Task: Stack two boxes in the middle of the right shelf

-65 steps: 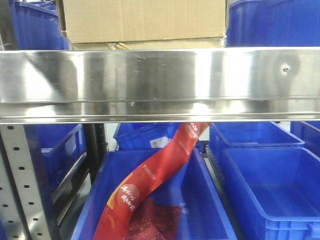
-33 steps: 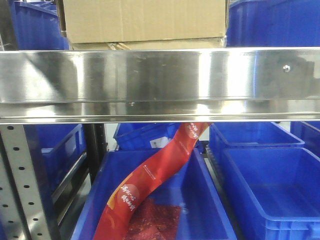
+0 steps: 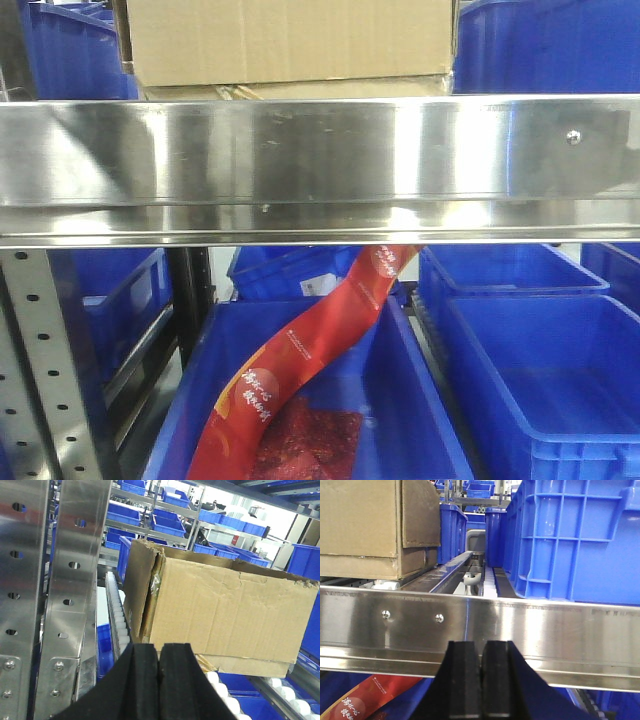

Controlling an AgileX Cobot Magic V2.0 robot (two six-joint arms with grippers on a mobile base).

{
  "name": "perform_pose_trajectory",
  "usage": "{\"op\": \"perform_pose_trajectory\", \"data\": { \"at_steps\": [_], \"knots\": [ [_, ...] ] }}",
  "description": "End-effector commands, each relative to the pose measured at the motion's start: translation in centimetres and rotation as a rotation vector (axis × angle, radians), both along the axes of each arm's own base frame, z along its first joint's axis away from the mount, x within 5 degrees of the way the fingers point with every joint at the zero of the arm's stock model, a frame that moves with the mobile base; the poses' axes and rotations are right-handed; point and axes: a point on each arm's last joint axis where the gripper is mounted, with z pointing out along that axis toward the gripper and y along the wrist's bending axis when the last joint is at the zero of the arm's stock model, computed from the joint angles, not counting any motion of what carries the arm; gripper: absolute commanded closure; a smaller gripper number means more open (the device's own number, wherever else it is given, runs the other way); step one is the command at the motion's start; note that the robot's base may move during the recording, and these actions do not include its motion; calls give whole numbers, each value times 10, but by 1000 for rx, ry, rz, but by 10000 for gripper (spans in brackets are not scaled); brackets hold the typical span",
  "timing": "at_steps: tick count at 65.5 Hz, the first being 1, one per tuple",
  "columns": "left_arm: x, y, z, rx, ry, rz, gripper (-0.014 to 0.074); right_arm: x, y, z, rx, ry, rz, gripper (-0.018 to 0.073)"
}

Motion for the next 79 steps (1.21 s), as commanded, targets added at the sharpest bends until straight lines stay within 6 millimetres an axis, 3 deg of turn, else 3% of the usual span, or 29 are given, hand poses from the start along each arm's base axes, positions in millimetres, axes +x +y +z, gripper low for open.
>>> {"op": "perform_pose_trajectory", "data": {
  "at_steps": [1, 28, 37, 49, 57, 68, 79],
  "knots": [
    [-2, 1, 2, -5, -24, 3, 707, 0, 0, 2, -4, -25, -7, 721],
    [-2, 1, -2, -10, -12, 3, 707, 0, 0, 2, -4, -25, -7, 721],
    [-13, 13, -34, 11, 37, 84, 707, 0, 0, 2, -4, -25, -7, 721],
    [-42, 20, -75, 217, -13, 132, 707, 0, 0, 2, -4, -25, -7, 721],
    [-60, 21, -104, 218, -50, 143, 707, 0, 0, 2, -4, -25, -7, 721],
    [-70, 22, -145, 212, -61, 145, 707, 0, 0, 2, -4, -25, -7, 721],
    [-70, 23, -146, 228, -50, 171, 707, 0, 0, 2, -4, -25, -7, 721]
  ]
}}
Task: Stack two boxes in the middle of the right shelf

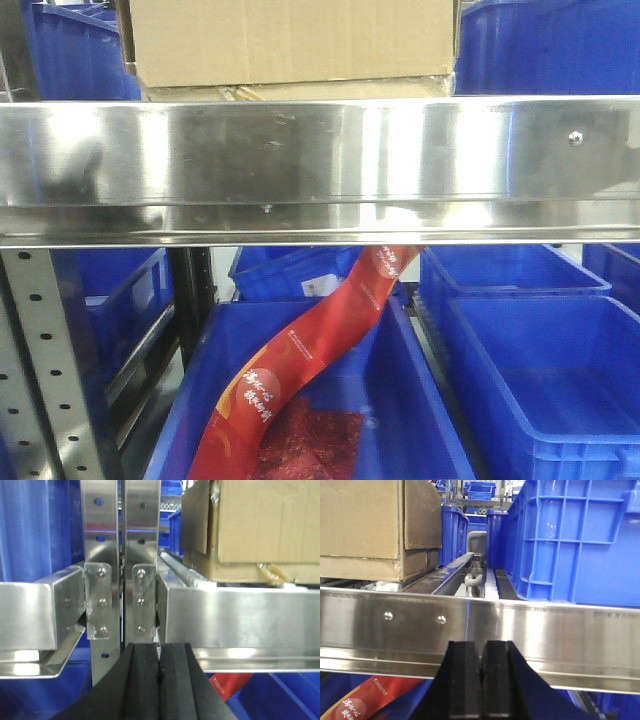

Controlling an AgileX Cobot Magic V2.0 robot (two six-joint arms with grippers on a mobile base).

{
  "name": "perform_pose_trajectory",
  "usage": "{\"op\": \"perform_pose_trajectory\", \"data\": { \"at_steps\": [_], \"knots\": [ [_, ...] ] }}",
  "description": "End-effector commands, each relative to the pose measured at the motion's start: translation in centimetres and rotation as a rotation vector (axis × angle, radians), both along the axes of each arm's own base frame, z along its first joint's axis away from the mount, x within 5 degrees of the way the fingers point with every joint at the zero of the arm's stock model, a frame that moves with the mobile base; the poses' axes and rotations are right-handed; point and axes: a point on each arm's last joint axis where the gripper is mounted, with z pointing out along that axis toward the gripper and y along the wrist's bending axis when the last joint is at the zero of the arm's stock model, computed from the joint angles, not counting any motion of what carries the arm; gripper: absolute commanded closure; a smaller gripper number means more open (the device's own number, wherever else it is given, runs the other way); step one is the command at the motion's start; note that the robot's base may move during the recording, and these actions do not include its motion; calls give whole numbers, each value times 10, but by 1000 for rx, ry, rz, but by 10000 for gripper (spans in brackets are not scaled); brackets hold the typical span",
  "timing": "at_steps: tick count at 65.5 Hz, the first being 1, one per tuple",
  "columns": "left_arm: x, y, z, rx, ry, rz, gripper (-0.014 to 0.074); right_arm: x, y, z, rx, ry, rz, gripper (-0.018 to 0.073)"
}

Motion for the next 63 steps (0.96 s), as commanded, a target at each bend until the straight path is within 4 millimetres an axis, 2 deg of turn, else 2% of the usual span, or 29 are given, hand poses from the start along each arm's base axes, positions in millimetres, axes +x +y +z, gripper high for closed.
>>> {"op": "perform_pose_trajectory", "data": {
  "at_steps": [1, 21, 63],
  "knots": [
    [-1, 1, 2, 2, -20, 24, 707, 0, 0, 2, -4, -24, -7, 721],
    [-1, 4, 7, -18, -75, 63, 707, 0, 0, 2, -4, -24, -7, 721],
    [-1, 4, 7, -18, -75, 63, 707, 0, 0, 2, -4, -24, -7, 721]
  ]
}}
